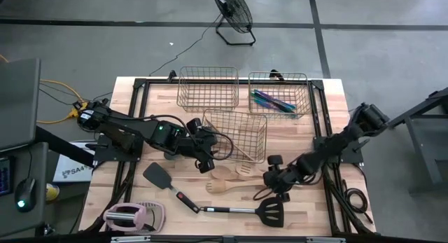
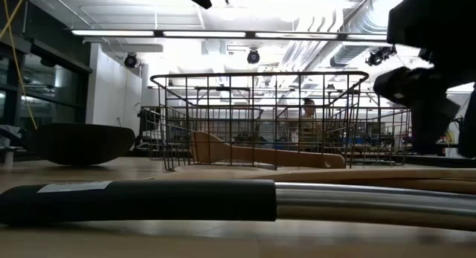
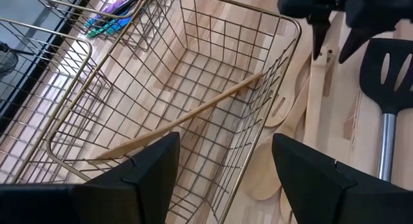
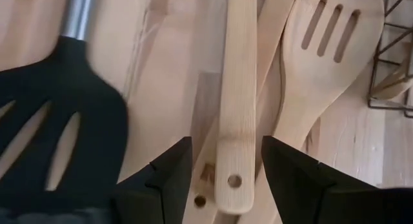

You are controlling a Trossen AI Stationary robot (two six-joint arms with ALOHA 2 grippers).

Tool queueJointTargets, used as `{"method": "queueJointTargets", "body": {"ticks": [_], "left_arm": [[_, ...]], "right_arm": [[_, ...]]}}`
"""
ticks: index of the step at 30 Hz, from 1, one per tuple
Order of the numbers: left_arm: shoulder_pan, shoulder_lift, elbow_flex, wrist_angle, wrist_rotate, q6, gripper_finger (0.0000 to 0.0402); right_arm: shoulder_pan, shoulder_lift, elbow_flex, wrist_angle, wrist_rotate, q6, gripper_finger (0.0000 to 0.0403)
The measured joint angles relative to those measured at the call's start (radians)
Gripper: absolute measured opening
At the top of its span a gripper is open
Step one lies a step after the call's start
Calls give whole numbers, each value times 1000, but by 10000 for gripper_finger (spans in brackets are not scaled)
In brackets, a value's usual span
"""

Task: Pick & Place Kitchen Items
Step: Put the wooden slotted spatula into the bottom wire basket

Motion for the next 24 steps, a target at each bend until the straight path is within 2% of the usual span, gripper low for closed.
{"method": "queueJointTargets", "body": {"ticks": [7,24], "left_arm": [[0,0,0,0,1,0,244],[0,0,0,0,8,0,244]], "right_arm": [[0,47,0,54,45,0,178],[4,121,1,75,52,24,178]]}}
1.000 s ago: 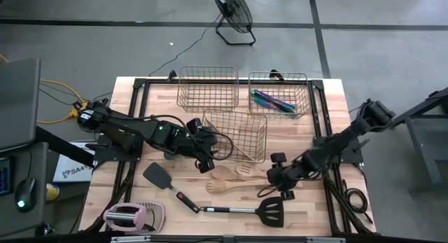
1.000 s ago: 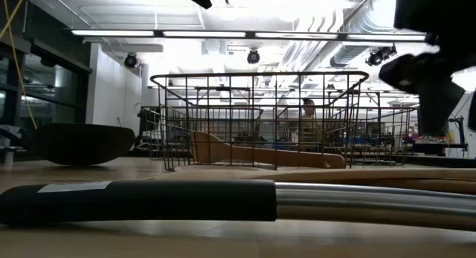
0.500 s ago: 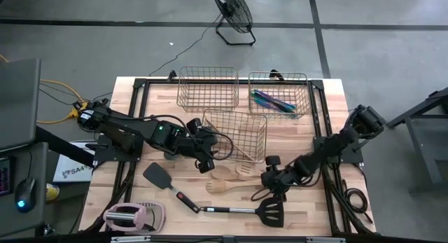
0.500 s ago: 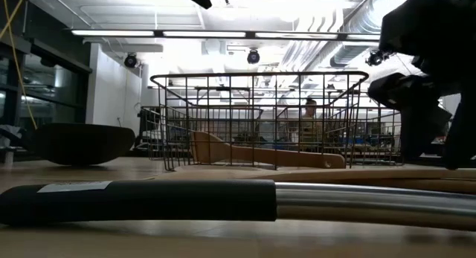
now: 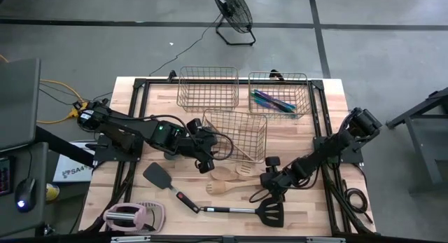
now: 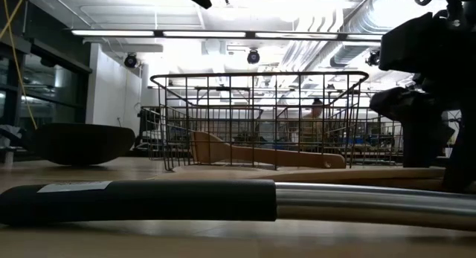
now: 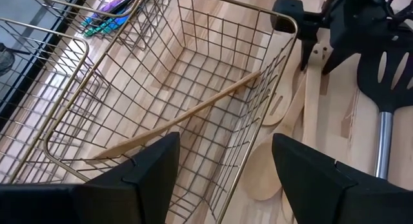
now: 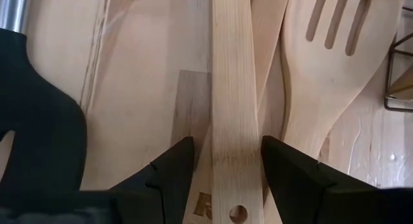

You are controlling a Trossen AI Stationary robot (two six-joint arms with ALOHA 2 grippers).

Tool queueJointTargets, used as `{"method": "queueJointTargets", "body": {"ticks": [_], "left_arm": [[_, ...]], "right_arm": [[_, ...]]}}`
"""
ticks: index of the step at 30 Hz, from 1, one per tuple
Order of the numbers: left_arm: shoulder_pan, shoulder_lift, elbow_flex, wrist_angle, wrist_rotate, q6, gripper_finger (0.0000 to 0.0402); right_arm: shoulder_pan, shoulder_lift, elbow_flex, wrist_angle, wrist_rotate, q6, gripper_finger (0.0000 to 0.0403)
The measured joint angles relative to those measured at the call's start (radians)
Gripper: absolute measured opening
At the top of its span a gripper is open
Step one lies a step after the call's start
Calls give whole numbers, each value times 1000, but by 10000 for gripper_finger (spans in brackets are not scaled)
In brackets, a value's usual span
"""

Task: Pick & Place Kitchen Items
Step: Put the wooden slotted spatula into the bottom wire basket

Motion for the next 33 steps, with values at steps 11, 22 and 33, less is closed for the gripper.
{"method": "queueJointTargets", "body": {"ticks": [11,22,33], "left_arm": [[0,0,0,0,2,0,244],[0,0,0,0,2,0,244],[0,0,0,-1,2,1,244]], "right_arm": [[0,-3,0,-3,-10,21,178],[0,-95,0,-94,6,53,178],[29,-195,0,-461,-71,388,178]]}}
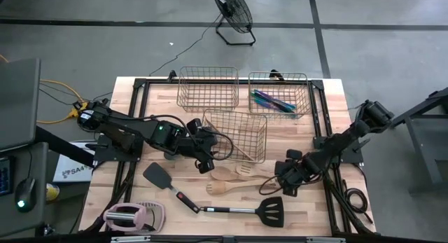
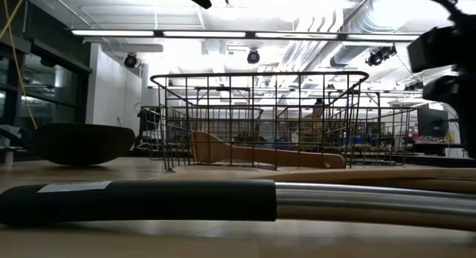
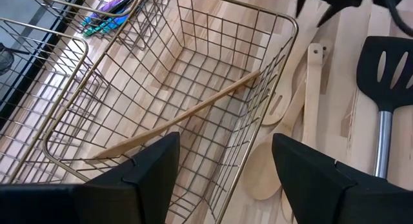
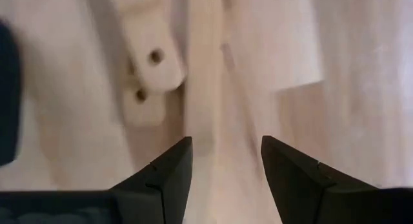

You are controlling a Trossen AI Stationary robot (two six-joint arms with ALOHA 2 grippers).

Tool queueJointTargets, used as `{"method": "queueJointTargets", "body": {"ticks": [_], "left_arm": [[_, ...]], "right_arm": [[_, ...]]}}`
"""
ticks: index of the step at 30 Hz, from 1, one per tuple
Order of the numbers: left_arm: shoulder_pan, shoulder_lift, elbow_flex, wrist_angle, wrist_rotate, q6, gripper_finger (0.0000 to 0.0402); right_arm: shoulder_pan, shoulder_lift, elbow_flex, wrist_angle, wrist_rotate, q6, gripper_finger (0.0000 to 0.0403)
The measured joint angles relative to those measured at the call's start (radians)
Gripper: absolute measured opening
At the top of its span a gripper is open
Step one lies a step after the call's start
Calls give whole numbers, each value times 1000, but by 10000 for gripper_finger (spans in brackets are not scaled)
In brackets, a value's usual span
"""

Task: Pick & Place Kitchen Items
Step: Put the wooden slotted spatula into the bottom wire basket

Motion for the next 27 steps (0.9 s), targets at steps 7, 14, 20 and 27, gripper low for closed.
{"method": "queueJointTargets", "body": {"ticks": [7,14,20,27], "left_arm": [[0,0,0,0,0,-1,244],[0,0,0,0,0,-1,244],[0,0,0,0,0,-1,244],[0,0,0,-13,-1,5,244]], "right_arm": [[39,0,0,1,-15,71,178],[43,0,0,-3,-17,112,178],[43,0,0,-4,-46,150,178],[43,1,0,-4,-46,157,178]]}}
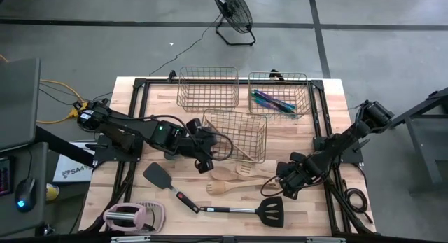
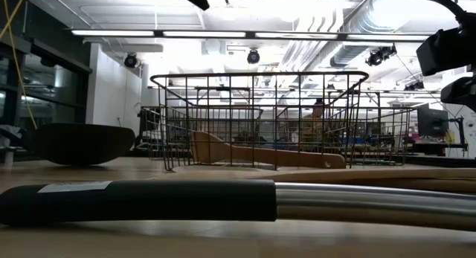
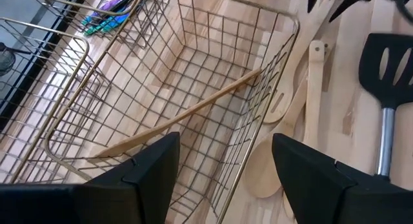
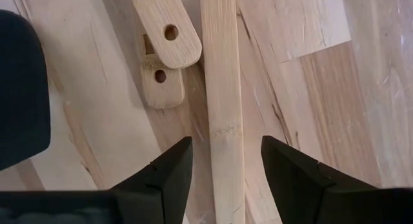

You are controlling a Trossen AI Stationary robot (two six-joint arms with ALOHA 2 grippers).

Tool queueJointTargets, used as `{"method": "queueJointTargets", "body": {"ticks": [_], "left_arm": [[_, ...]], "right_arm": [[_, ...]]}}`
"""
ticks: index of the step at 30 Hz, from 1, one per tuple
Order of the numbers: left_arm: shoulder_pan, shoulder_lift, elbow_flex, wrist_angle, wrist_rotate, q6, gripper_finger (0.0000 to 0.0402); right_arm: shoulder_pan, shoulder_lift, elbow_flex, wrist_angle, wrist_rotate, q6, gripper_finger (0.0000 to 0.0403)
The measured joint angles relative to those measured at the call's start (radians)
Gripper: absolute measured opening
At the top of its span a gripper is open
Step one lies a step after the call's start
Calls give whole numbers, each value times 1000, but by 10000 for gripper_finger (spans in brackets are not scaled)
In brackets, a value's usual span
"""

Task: Pick & Place Kitchen Items
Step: Put the wooden slotted spatula into the bottom wire basket

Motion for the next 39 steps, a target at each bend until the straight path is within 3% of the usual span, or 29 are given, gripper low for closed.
{"method": "queueJointTargets", "body": {"ticks": [9,13,23,33,39], "left_arm": [[-23,-27,-4,-31,-70,71,244],[-32,-83,-78,50,-69,109,244],[-32,-396,-473,379,-60,117,244],[-32,-773,-900,836,-21,190,244],[-32,-935,-1084,990,-18,220,244]], "right_arm": [[7,1,-20,11,0,7,178],[29,1,-20,20,11,33,178],[100,2,-20,21,36,119,178],[105,2,-20,26,56,127,178],[105,2,-20,28,56,127,178]]}}
